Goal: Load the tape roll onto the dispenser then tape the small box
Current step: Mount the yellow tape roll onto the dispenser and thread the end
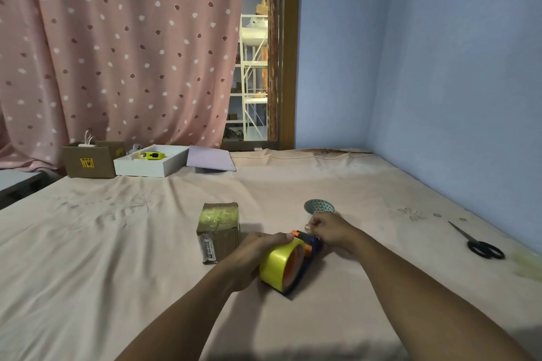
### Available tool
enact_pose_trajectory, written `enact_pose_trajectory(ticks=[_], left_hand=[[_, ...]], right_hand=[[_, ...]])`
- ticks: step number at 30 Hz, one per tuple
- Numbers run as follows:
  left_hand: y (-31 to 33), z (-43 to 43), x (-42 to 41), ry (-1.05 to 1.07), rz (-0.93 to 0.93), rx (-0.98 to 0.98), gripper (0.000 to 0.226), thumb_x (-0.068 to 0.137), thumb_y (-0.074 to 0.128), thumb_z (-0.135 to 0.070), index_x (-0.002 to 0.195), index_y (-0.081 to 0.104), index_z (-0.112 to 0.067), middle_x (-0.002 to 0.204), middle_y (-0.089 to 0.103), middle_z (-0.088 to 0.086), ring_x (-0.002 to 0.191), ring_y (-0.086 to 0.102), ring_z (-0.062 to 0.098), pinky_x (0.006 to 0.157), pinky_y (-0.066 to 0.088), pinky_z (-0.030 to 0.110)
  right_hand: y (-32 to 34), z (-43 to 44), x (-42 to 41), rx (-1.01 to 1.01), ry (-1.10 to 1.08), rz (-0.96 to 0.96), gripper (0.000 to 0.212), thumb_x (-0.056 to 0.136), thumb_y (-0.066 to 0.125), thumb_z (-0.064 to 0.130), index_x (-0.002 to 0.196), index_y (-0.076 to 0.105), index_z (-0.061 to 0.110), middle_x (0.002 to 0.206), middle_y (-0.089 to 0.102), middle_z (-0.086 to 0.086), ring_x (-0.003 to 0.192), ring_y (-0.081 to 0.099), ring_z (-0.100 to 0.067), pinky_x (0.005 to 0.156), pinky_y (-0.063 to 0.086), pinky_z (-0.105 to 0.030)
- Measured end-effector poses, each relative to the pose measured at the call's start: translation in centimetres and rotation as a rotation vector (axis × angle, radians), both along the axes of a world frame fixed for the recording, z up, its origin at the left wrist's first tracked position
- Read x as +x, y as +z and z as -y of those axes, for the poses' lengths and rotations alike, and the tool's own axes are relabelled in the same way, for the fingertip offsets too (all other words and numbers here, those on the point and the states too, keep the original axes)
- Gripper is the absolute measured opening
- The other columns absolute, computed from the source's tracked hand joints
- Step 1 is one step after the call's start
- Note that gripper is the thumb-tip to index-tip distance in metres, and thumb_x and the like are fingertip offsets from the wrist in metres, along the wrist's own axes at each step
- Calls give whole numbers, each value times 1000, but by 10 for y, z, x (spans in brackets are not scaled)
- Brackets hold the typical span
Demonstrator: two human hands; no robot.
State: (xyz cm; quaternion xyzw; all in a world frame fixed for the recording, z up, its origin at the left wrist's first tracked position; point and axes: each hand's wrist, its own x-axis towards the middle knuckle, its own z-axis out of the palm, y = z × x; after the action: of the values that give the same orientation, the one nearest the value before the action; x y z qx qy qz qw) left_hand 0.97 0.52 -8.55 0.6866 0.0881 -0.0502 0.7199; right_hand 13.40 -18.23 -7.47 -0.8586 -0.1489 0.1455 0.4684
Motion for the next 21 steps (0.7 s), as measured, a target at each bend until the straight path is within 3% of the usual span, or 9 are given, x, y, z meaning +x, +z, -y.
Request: enact_pose_trajectory(ticks=[3,5,9,15,18,21], left_hand=[[-3,-1,-1,15,8,1,63,64,90,-42,104,79,5,94,78,18,85,70,30,81,51,40],[-4,-2,-2,22,13,0,72,61,91,-44,106,76,10,93,77,19,85,69,30,80,50,41],[-5,-4,-4,3,28,15,64,57,91,-44,97,78,3,90,74,19,82,68,29,77,51,38],[2,-8,-6,10,21,32,76,61,90,-48,113,76,6,111,78,25,91,72,29,85,55,40],[1,-7,-5,8,19,50,80,59,91,-50,111,75,8,98,79,19,85,72,27,80,54,38],[-2,-7,-6,7,40,16,64,64,90,-46,101,80,5,91,78,17,77,72,25,74,56,34]], right_hand=[[1,4,2,36,-18,-84,18,100,62,19,85,59,10,87,59,-19,60,65,-29,45,56,-33],[2,5,5,-12,-3,-28,23,100,62,20,78,58,14,81,61,-12,54,63,-21,48,52,-27],[7,2,5,-77,-17,65,34,101,57,19,68,54,18,72,63,-2,52,59,-17,46,44,-21],[11,4,2,-45,-41,-27,19,100,49,12,84,60,9,78,69,-13,52,68,-29,42,50,-27],[16,6,2,-3,-14,-132,12,93,49,7,93,60,6,82,70,-19,58,72,-35,46,56,-33],[16,9,-1,16,-57,-200,15,93,49,5,105,58,4,78,68,-19,48,70,-28,39,51,-25]])
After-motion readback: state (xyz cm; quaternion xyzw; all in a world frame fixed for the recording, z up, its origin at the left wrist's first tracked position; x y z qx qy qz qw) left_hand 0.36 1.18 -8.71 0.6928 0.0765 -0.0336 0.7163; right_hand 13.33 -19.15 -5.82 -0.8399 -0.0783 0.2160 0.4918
